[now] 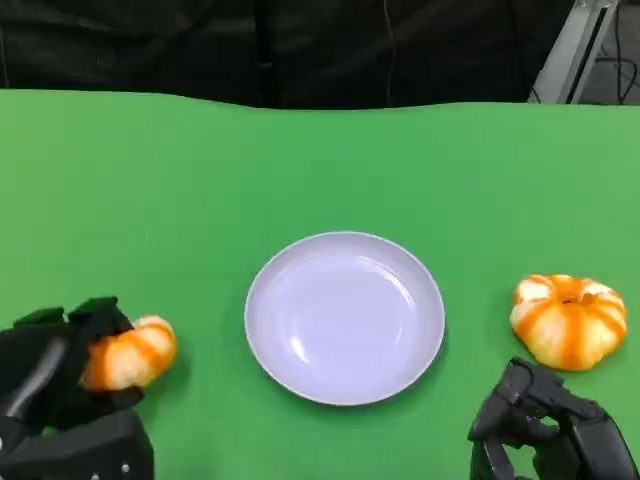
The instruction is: Grasp the bread from the table and place it into the plate.
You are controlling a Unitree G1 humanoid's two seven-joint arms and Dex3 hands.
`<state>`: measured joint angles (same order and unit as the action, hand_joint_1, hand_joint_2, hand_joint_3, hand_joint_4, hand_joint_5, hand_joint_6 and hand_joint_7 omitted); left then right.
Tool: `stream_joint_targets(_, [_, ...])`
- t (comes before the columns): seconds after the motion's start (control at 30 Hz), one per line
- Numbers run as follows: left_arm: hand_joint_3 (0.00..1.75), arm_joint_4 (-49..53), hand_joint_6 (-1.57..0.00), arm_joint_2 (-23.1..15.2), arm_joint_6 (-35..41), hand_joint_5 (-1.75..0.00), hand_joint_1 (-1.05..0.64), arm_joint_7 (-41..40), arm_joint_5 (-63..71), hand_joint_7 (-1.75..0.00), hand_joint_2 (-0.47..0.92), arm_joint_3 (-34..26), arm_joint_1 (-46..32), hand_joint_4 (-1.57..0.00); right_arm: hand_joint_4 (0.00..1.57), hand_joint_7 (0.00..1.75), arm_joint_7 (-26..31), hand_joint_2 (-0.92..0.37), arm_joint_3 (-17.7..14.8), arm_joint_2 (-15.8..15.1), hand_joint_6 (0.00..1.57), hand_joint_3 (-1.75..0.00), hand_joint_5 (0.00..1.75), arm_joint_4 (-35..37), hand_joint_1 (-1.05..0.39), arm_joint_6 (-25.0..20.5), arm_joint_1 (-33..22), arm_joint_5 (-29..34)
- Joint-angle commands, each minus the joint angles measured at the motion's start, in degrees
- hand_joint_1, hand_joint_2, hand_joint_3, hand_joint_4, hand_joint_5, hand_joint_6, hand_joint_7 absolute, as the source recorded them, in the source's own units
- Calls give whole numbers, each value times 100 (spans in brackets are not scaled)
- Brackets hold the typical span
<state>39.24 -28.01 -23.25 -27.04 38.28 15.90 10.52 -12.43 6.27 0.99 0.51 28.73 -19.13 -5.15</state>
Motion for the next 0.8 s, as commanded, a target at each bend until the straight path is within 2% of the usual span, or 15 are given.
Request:
stream_joint_targets(0.03, [33, -101, -52, -52, -12, -175, -8, -294, 39, -175, 92, -72, 33, -60, 81, 157, 2, -58, -26, -51, 73, -116, 175, -11, -15, 26, 7, -19])
stream_joint_targets(0.37, [35, -949, -53, -107, 116, -175, -8, -101, -15, -175, 92, -234, -51, -61, 81, 157, -5, -58, -25, -34, 73, -115, 175, 6, -15, 25, 21, -49])
stream_joint_targets(0.47, [36, -1700, -54, -80, 345, -175, -10, 297, -5, -174, 92, -268, -13, -61, 81, 157, 24, -58, -24, -29, 73, -115, 175, 11, -15, 47, 25, 0])
stream_joint_targets(0.6, [40, -2257, -55, 135, 490, -175, -11, 618, 9, -174, 92, -187, 145, -62, 81, 157, 23, -58, -16, -19, 73, -115, 175, -42, -15, -17, -6, -47])
stream_joint_targets(0.8, [46, -2214, -58, 529, 563, -175, -11, 681, 202, -170, 85, 31, 484, -64, 81, 157, 24, -59, -9, -28, 73, -114, 175, -47, -16, -2, -29, -26])
